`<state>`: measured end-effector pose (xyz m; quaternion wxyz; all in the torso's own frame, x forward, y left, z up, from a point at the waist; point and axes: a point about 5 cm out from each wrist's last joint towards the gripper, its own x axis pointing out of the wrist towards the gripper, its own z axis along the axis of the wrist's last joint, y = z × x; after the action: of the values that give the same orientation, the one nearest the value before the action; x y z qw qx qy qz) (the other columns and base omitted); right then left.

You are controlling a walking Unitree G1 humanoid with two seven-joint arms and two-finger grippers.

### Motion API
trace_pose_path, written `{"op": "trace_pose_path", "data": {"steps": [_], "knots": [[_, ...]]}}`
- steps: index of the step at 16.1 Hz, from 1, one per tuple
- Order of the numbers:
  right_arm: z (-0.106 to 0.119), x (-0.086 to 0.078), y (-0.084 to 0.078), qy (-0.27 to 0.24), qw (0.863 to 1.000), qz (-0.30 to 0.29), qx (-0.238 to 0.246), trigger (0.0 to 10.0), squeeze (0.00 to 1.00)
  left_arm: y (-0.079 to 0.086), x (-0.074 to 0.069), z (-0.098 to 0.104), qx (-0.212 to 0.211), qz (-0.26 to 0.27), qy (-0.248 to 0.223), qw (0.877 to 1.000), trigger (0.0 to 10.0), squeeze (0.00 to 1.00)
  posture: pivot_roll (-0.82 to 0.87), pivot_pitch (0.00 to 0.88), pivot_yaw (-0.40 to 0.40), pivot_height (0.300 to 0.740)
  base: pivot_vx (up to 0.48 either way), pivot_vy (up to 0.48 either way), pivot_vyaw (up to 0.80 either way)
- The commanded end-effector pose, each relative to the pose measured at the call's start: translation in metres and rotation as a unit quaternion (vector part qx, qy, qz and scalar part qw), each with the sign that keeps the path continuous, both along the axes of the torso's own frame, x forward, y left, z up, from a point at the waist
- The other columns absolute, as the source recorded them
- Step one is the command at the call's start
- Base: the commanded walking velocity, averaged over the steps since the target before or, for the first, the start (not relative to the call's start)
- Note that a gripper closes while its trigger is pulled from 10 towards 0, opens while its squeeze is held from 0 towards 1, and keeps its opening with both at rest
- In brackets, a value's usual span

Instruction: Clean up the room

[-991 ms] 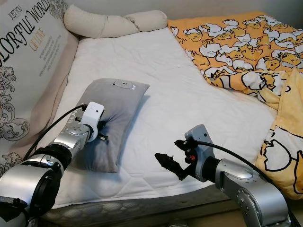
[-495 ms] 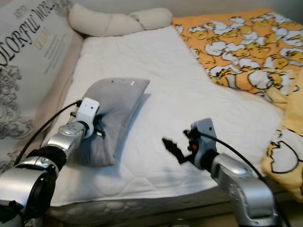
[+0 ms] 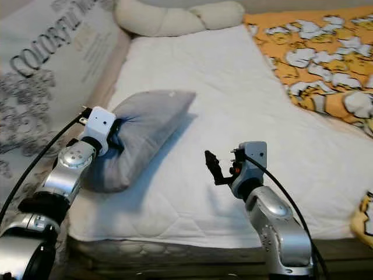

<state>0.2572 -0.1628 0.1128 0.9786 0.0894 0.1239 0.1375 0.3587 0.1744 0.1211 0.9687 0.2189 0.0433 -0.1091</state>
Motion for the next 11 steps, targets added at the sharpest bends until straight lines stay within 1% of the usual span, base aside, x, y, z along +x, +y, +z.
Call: {"op": "trace_pose_path", "data": {"steps": [1,2,3,5,7,8,9,10,11], "knots": [[-0.001,0.001,0.000,-0.005,1.000,-0.016,-0.001,10.0,0.00,0.003,0.001,0.020,0.007,0.008,-0.044,0.999,0.0,0.00,-0.08,0.000,0.170,0.740,0.000,0.000,0.00],[0.003,0.001,-0.001,-0.024,0.999,-0.036,-0.002,10.0,0.00,0.000,-0.003,0.021,-0.017,0.016,-0.046,0.999,4.5,0.00,-0.08,0.000,0.170,0.740,0.000,0.000,0.00],[0.006,0.001,-0.003,-0.035,0.998,-0.052,-0.004,10.0,0.00,-0.003,-0.006,0.020,-0.039,0.026,-0.042,0.998,10.0,0.00,-0.08,0.000,0.170,0.740,0.000,0.000,0.00],[0.006,0.001,-0.002,-0.047,0.997,-0.064,-0.021,10.0,0.00,-0.006,-0.009,0.022,-0.050,0.024,-0.053,0.997,10.0,0.00,-0.08,0.000,0.167,0.740,0.000,0.000,0.00],[0.009,0.001,-0.001,-0.061,0.994,-0.086,-0.028,10.0,0.00,-0.011,-0.015,0.032,-0.062,0.012,-0.095,0.994,10.0,0.00,-0.08,0.000,0.161,0.740,0.000,0.000,0.00],[0.008,0.001,-0.003,-0.060,0.993,-0.102,-0.023,10.0,0.00,-0.012,-0.017,0.033,-0.064,0.009,-0.094,0.994,10.0,0.00,-0.08,0.000,0.151,0.740,0.000,0.000,0.00],[0.007,0.000,-0.004,-0.062,0.990,-0.123,-0.014,10.0,0.00,-0.014,-0.019,0.032,-0.065,0.010,-0.086,0.994,10.0,0.00,-0.08,0.000,0.145,0.740,0.000,0.244,0.00],[0.007,0.000,-0.004,-0.062,0.990,-0.124,-0.013,10.0,0.00,-0.015,-0.019,0.032,-0.066,0.010,-0.085,0.994,10.0,0.00,-0.08,0.000,0.144,0.740,0.000,0.244,0.00],[0.005,-0.001,-0.004,-0.054,0.990,-0.127,0.000,10.0,0.00,-0.016,-0.019,0.033,-0.079,0.015,-0.084,0.993,10.0,0.00,-0.08,0.000,0.138,0.740,0.000,0.439,0.00]]}}
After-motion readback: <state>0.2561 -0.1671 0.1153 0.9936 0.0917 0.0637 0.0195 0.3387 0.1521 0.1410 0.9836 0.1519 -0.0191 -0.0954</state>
